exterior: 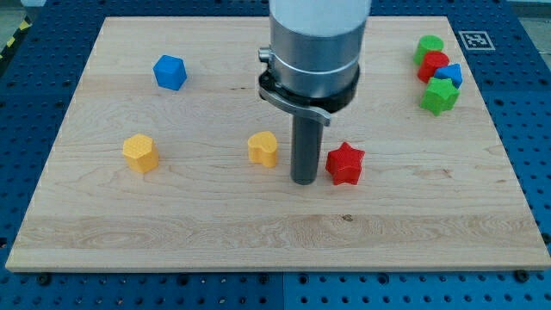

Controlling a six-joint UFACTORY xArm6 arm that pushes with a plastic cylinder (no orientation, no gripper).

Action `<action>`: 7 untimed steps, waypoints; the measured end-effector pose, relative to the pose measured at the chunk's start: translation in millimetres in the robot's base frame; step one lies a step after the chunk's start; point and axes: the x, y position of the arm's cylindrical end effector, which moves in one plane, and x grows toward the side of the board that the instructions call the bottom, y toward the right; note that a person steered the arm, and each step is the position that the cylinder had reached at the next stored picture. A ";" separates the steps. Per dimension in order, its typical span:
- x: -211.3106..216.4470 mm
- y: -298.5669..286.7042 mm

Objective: Place red star and yellow heart vertically below the green star

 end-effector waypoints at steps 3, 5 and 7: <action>-88.7 135.3; -48.2 67.3; -10.3 130.2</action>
